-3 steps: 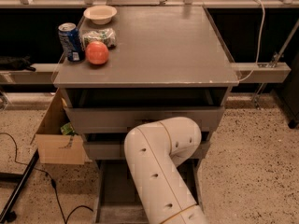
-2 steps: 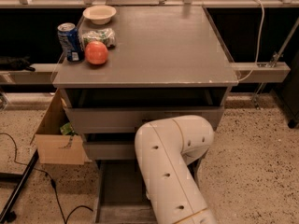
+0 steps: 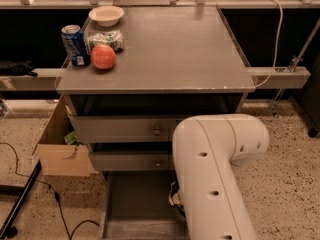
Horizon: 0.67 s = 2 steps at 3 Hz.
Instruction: Pick blue chip bag from bottom drawer and place on counter
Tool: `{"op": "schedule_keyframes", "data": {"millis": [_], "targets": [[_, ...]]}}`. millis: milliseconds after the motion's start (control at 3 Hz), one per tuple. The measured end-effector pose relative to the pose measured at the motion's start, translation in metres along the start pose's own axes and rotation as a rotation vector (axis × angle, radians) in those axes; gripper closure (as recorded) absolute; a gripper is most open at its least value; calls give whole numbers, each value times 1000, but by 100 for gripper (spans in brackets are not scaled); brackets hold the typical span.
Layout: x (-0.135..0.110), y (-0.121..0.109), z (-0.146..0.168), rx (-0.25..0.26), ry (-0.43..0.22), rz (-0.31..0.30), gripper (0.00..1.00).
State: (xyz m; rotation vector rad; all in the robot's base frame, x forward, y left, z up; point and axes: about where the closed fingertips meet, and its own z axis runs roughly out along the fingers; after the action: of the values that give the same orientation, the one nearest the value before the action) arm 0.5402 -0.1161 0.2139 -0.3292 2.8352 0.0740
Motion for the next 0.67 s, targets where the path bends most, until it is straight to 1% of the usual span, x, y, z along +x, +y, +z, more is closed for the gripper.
{"op": "schedule_keyframes", "data": {"millis": [333,667], "targets": [[-2,-23,-52,49,-55,50,100],[8,-45,-117,116,-130,89,100]]}}
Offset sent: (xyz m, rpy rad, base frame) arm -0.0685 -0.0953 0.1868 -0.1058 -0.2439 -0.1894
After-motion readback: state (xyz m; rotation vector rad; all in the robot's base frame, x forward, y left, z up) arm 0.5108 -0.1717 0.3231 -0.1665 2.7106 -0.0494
